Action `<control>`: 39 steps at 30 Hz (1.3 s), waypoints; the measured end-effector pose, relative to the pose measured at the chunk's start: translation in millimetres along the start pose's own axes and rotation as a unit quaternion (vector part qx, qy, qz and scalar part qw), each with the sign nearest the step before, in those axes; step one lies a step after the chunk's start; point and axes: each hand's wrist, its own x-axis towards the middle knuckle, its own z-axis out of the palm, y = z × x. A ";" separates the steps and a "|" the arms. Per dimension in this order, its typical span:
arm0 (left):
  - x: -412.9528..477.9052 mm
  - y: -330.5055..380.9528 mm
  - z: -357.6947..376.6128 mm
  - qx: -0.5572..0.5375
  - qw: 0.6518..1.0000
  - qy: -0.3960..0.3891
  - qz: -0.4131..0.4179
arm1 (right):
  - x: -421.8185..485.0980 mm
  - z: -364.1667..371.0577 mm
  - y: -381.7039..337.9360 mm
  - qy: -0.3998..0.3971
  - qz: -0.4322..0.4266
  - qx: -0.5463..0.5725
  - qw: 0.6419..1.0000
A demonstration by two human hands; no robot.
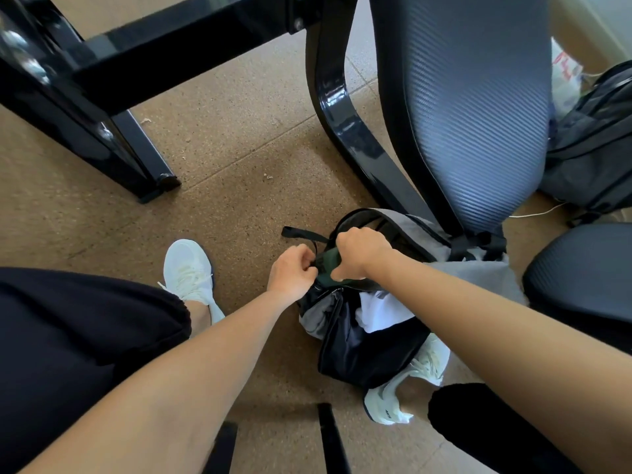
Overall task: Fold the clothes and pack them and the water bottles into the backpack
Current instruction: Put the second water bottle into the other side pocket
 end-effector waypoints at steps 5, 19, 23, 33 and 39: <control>15.0 17.2 -17.4 -0.015 0.976 -0.177 0.128 | -15.8 21.2 3.2 0.087 0.013 0.102 0.991; 12.4 43.5 -23.2 -0.016 0.978 -0.100 0.182 | -67.9 99.6 -16.0 0.217 0.308 0.878 0.296; 5.8 48.6 -34.1 0.003 0.973 -0.083 0.216 | -68.0 103.1 5.1 0.263 0.327 0.846 0.329; 5.3 75.5 -53.7 0.095 0.955 -0.080 0.268 | -66.4 74.2 2.2 0.266 0.226 0.807 0.476; -10.5 88.2 -58.4 0.179 0.932 -0.101 0.298 | -82.2 61.6 21.3 0.265 0.206 0.814 0.474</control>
